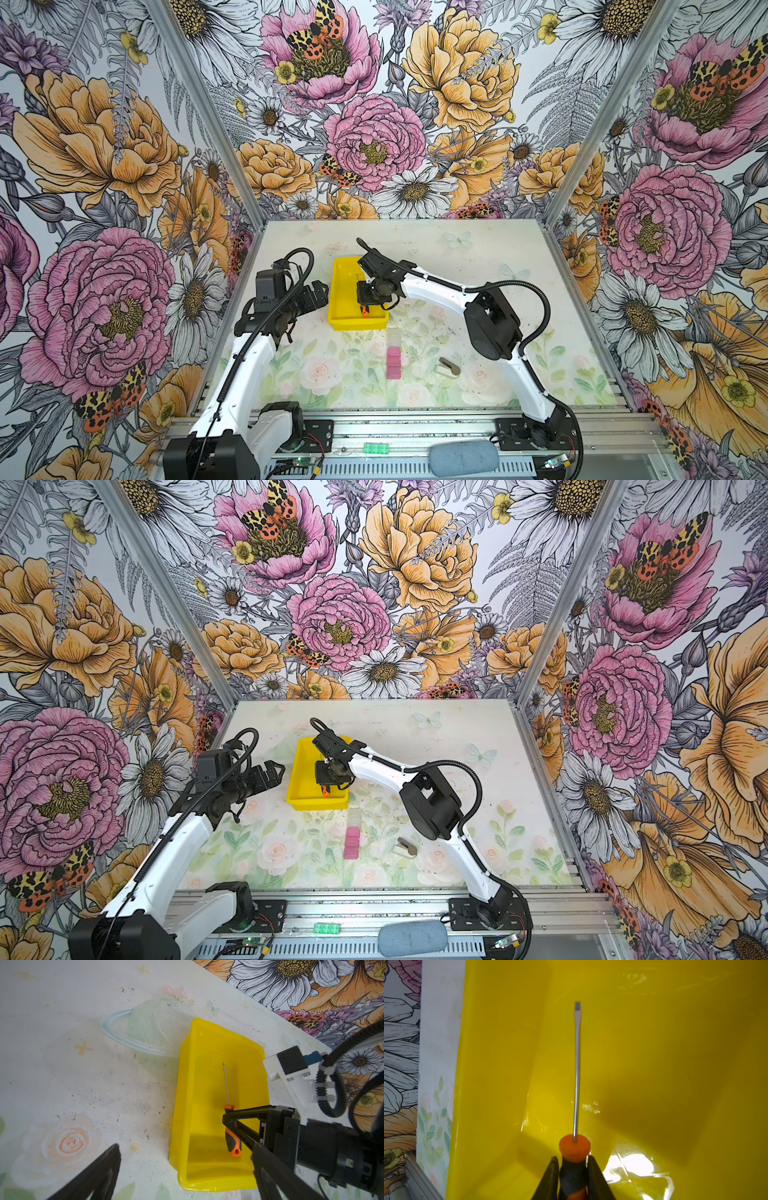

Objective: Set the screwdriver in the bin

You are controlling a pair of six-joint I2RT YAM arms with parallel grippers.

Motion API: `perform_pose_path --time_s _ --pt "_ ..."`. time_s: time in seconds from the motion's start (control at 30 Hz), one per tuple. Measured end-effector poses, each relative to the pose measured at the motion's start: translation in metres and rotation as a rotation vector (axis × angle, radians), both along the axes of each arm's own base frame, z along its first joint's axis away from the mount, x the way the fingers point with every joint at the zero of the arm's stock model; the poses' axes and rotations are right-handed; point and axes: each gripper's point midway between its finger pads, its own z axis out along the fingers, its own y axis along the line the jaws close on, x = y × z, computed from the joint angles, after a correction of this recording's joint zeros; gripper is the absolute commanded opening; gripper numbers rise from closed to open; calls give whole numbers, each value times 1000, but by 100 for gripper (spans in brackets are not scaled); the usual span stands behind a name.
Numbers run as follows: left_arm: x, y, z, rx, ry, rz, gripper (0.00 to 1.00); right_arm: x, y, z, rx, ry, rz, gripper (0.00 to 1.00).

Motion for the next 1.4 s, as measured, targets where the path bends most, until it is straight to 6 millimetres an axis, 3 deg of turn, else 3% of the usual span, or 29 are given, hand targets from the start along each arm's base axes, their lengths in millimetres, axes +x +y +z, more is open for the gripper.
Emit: perform_pose_path --time_s 0.4,0.63,0.77,0.87,1.0,1.27,1.4 --pt "0 2 0 6 0 7 99 2 -1 8 -1 -34 23 48" --pt "1 3 -2 30 3 13 99 7 -3 51 25 -130 42 63" --pt "2 2 -8 75 19 12 99 8 -13 84 46 -196 36 79" --pt "5 1 -11 113 21 20 99 3 -38 106 32 -238 12 90" --pt "14 4 -9 150 -7 45 99 3 -95 125 -23 -297 -68 99" --pt "38 33 -2 239 -86 167 99 13 -234 143 -240 -447 -360 99" --pt "47 45 1 280 -149 188 99 15 -297 139 -295 -483 -492 99"
